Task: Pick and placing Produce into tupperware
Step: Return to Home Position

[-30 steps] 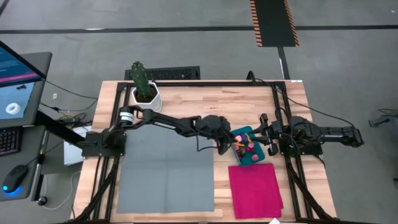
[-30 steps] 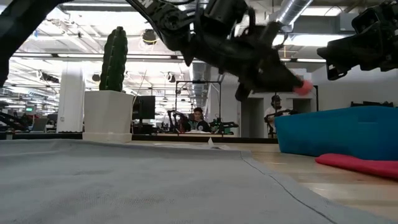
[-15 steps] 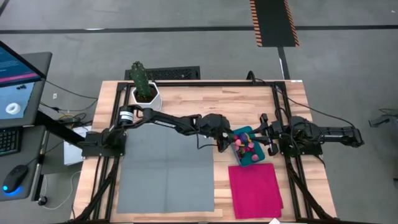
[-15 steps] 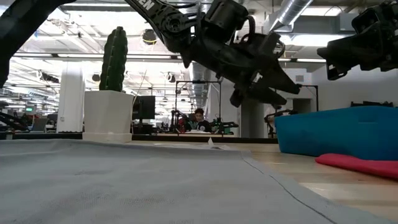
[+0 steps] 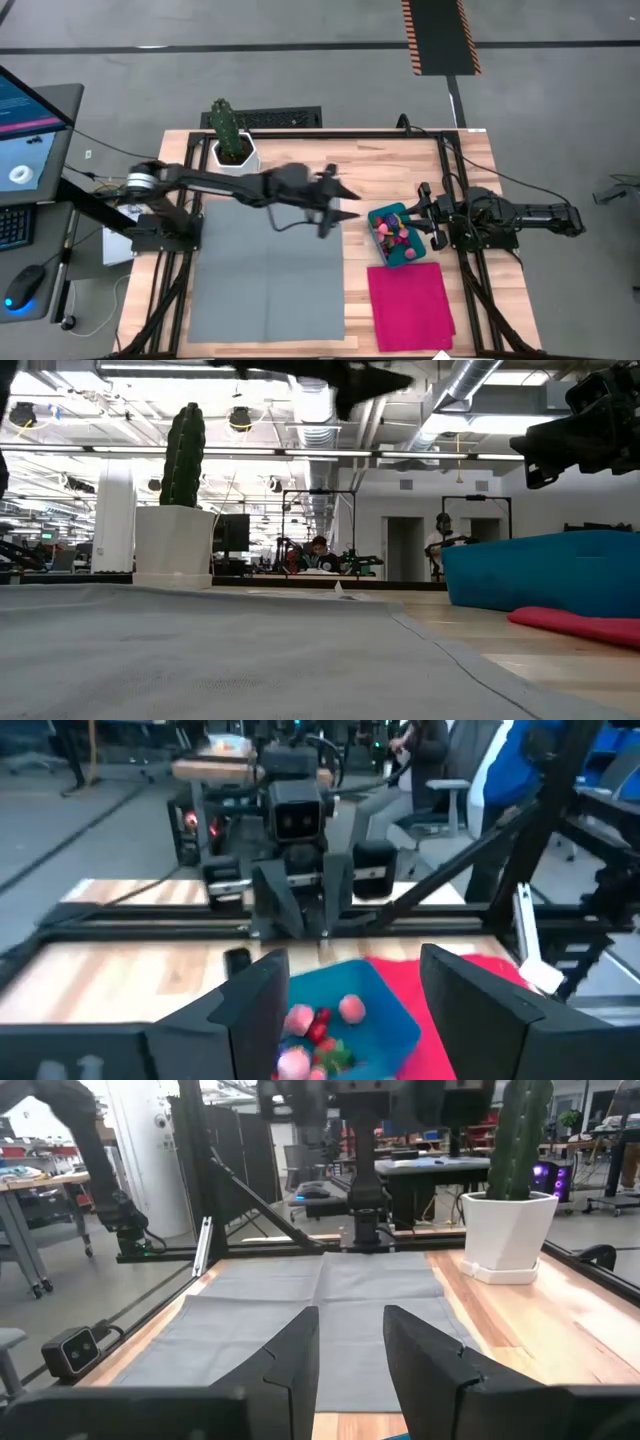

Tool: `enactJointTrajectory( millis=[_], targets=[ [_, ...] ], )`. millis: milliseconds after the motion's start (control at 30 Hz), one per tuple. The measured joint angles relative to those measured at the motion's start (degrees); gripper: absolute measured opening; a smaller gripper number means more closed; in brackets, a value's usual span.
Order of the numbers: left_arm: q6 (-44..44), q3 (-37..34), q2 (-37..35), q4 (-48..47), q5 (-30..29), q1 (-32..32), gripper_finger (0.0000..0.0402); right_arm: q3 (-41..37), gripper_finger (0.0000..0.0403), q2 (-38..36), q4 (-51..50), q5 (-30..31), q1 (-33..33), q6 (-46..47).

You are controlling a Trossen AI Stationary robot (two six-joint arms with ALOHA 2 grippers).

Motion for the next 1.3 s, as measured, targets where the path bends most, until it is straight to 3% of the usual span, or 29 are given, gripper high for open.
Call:
enactJointTrajectory(
  millis=[233,400,533,833,1167,1300],
  targets=[
    [0.03,-22.62,-20.40,11.80,-0.39,-2.00,0.0215,0.00,0.0138,0.00,0.00,0.00,0.00,0.00],
    [1.12,-34.77,-33.94,13.62,-3.11,-5.61,0.0215,-0.01,0.0138,0.00,-0.01,0.00,0.00,0.00],
    [0.97,-40.35,-43.54,10.21,-6.90,-8.16,0.0215,0.00,0.0137,0.00,0.00,0.00,0.00,0.00],
    [2.62,-51.33,-60.77,7.43,-6.94,-13.22,0.0215,0.00,0.0137,0.00,-0.02,0.00,0.00,0.00],
    [3.87,-62.31,-70.20,14.15,-7.30,-14.58,0.0215,0.00,0.0137,-0.17,0.08,-0.18,-0.48,1.09],
    [3.35,-63.87,-73.82,11.34,-10.76,-14.58,0.0215,0.87,0.0137,-0.13,0.24,-0.31,-0.57,0.57]
  ],
)
